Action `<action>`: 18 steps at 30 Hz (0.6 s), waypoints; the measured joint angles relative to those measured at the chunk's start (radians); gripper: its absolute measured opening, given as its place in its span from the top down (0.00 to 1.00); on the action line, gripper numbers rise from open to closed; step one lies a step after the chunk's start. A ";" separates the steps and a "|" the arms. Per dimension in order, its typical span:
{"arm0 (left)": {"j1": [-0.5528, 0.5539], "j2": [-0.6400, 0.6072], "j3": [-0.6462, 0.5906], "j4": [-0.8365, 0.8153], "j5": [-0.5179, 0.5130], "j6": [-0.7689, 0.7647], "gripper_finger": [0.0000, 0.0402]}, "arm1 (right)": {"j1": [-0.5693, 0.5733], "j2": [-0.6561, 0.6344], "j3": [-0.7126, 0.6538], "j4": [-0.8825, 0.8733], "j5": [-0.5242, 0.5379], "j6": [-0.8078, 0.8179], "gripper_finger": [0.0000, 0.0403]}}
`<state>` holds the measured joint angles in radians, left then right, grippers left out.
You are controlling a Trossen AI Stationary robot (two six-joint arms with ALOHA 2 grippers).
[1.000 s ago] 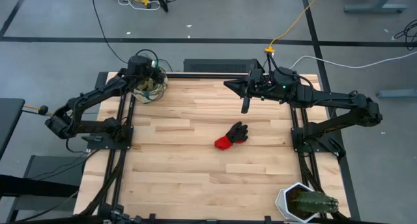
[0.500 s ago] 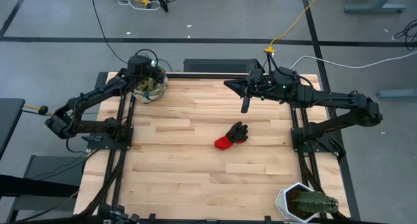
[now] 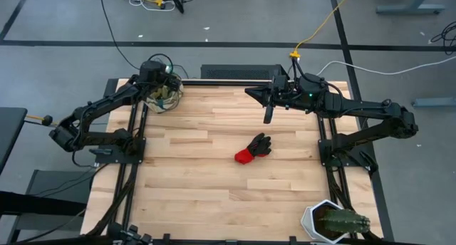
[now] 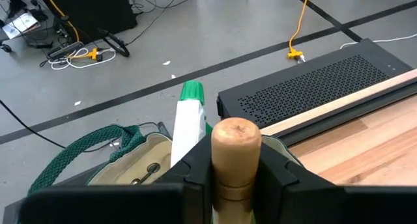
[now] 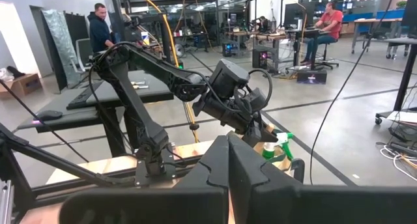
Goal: Pick & Place Garden tools in Gardening bag
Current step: Put the trowel into the gardening bag
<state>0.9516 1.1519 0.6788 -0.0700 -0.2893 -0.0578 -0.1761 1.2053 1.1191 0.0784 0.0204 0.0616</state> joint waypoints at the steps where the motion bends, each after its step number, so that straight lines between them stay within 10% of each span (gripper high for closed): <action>1: 0.000 0.000 0.000 -0.001 0.001 0.002 0.81 | 0.000 0.000 0.000 0.000 0.000 0.000 1.00; 18: 0.000 -0.112 0.000 -0.078 0.066 -0.006 0.83 | 0.000 0.000 0.000 0.000 -0.003 -0.002 1.00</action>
<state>0.9516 1.0397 0.6792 -0.1477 -0.2234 -0.0640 -0.1761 1.2053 1.1191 0.0780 0.0170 0.0597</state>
